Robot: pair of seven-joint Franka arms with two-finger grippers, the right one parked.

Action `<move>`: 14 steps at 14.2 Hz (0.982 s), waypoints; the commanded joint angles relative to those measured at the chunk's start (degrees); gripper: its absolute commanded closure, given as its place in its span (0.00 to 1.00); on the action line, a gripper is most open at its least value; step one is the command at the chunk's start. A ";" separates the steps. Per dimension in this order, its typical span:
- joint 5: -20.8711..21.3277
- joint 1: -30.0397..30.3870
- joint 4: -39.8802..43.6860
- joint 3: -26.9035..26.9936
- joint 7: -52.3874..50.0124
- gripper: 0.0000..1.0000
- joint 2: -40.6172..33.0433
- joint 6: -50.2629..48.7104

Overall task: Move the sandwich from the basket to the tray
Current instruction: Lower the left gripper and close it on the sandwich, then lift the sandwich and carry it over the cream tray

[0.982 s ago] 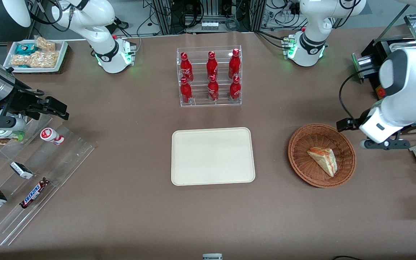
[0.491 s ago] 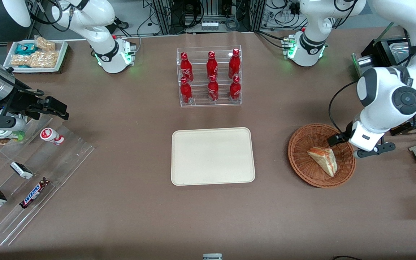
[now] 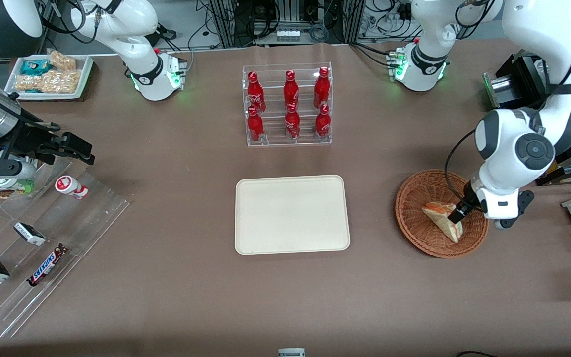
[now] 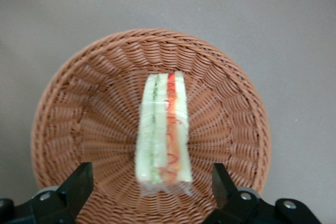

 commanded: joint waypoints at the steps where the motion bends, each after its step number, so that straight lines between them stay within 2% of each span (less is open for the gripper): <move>1: 0.10 -0.68 1.76 0.12 -2.89 0.00 2.11 0.83; 6: 0.71 -0.94 1.93 0.12 -2.71 0.01 5.45 0.92; 7: 0.71 -0.94 2.19 0.12 -2.71 0.16 6.33 1.18; 9: 0.80 -0.94 2.72 0.20 -2.54 0.65 7.13 1.45; 10: 0.80 -0.86 2.81 0.20 -1.75 0.83 7.04 1.36; 11: 0.80 -0.86 3.68 0.20 -1.48 0.90 7.04 1.01; 14: 0.98 -0.94 8.07 0.12 -1.48 0.95 7.13 -4.15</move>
